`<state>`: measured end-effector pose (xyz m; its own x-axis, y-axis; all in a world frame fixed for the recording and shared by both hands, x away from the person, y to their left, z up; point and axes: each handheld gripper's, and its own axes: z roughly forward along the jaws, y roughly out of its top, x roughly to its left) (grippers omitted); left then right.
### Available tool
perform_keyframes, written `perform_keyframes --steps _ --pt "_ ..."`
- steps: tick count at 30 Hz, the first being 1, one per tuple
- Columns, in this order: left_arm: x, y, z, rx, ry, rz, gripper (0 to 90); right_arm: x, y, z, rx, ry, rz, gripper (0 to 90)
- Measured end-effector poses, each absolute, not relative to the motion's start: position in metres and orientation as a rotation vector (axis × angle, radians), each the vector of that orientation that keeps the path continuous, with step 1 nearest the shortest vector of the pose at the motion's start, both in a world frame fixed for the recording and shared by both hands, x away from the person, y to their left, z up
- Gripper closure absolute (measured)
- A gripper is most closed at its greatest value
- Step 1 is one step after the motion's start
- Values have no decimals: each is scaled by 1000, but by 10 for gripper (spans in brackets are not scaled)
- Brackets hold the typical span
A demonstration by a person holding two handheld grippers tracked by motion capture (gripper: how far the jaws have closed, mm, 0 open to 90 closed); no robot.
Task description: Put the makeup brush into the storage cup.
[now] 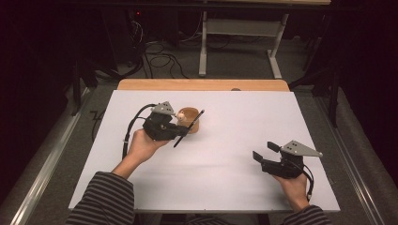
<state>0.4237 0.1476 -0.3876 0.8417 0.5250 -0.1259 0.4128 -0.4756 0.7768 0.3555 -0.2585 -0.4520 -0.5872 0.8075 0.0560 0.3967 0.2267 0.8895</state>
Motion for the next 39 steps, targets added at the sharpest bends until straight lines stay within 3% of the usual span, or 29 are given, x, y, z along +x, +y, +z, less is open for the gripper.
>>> perform_keyframes --steps 39 --pt "443 151 -387 1992 806 272 835 356 -258 -452 1109 2091 1319 298"
